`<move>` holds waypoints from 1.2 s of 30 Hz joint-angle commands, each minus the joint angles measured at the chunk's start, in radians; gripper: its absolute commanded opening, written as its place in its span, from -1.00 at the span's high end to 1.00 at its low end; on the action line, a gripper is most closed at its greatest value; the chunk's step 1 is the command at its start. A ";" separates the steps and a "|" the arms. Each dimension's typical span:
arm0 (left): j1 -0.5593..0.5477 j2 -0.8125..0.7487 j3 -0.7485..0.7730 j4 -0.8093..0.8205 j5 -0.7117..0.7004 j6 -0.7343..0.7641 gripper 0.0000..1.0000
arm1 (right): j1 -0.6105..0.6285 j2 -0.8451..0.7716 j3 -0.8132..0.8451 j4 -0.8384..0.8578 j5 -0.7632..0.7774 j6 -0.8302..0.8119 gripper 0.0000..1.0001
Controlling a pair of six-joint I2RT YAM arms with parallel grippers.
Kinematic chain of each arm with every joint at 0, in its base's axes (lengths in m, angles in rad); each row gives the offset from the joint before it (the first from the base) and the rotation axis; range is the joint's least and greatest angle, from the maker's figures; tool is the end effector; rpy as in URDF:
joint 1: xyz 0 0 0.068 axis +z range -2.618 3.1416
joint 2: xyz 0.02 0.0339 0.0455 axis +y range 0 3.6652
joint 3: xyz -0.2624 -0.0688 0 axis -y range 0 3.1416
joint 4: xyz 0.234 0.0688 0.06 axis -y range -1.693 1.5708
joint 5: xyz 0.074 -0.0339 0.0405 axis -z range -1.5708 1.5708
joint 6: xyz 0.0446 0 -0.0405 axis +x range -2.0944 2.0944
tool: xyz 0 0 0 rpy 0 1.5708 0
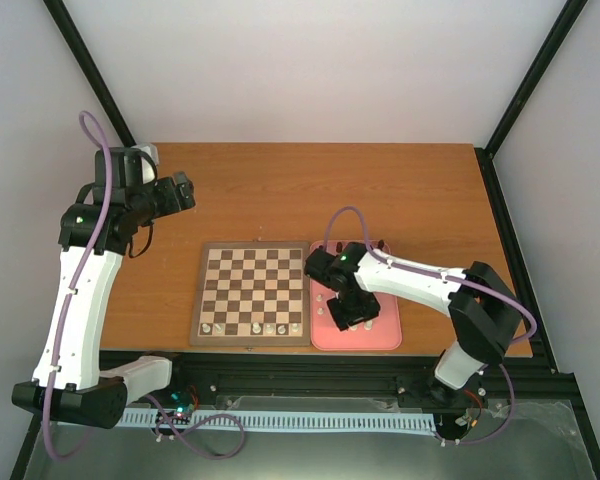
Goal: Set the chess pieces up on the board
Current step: Pick up the chess piece from the storage box.
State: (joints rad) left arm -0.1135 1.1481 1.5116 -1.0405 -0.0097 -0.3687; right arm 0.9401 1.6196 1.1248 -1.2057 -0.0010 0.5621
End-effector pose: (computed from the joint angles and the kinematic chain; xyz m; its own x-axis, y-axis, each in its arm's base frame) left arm 0.2009 -0.0225 0.4178 -0.6187 -0.2922 -0.7293 -0.1257 0.9531 -0.2753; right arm 0.1485 0.2035 0.1997 -0.9252 -0.3633 0.1100 -0.3716 0.9259 -0.0681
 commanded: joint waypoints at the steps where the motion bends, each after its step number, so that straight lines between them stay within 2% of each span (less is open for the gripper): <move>1: -0.008 -0.002 0.017 0.005 -0.015 0.020 -0.99 | -0.011 0.017 -0.021 0.077 -0.010 0.002 0.06; 21: -0.009 0.002 0.004 0.008 -0.020 0.022 -0.99 | -0.039 0.078 -0.051 0.129 -0.010 -0.020 0.16; 36: -0.008 0.005 -0.001 0.011 -0.016 0.021 -0.99 | -0.038 0.081 -0.077 0.147 -0.023 -0.011 0.45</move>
State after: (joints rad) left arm -0.1135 1.1511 1.5055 -1.0405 -0.0227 -0.3649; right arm 0.9092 1.6890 1.0523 -1.0721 -0.0235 0.5419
